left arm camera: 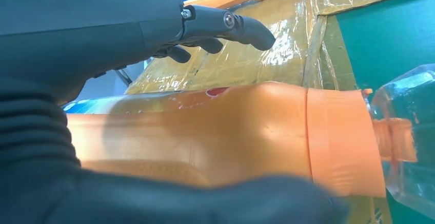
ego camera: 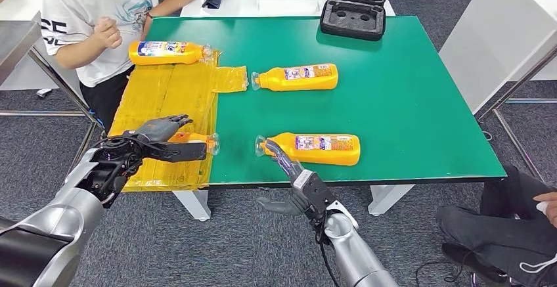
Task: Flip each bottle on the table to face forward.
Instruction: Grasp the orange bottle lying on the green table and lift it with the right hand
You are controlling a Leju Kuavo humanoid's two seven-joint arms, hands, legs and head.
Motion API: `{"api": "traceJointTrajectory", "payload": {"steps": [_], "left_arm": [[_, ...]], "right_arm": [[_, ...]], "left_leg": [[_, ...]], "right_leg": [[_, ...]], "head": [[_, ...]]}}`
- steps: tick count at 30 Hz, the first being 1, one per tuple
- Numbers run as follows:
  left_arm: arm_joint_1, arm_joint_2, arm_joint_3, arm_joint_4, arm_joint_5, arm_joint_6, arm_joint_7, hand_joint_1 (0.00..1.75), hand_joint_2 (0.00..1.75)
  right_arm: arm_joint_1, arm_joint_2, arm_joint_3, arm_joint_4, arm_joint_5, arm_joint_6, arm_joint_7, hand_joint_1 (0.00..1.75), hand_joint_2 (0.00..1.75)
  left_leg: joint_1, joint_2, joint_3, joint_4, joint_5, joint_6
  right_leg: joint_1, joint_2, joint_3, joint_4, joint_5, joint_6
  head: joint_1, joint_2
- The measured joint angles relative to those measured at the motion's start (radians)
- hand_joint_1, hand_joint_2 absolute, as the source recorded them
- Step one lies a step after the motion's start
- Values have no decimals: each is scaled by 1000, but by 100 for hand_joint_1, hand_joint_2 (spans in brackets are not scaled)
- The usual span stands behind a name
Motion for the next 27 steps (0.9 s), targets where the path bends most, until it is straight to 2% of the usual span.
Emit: {"api": "traceJointTrajectory", "payload": {"steps": [8,18,22,27], "left_arm": [[0,4,0,0,4,-67,-23,0,0],[1,21,-3,-8,61,-123,-90,0,0],[2,21,-1,-27,111,-105,-119,0,0],[-6,14,29,-87,176,-1,-106,0,0]], "right_arm": [[2,0,-17,0,13,-16,25,0,175],[19,0,-53,0,21,-36,49,0,175],[32,0,-64,-8,25,-42,59,0,175],[60,0,-79,-30,30,-45,73,0,175]], "left_leg": [[0,0,0,0,0,0],[0,0,0,0,0,0],[0,0,0,0,0,0],[0,0,0,0,0,0]], "right_leg": [[0,0,0,0,0,0],[0,0,0,0,0,0],[0,0,0,0,0,0],[0,0,0,0,0,0]], "head": [[0,0],[0,0],[0,0],[0,0]]}}
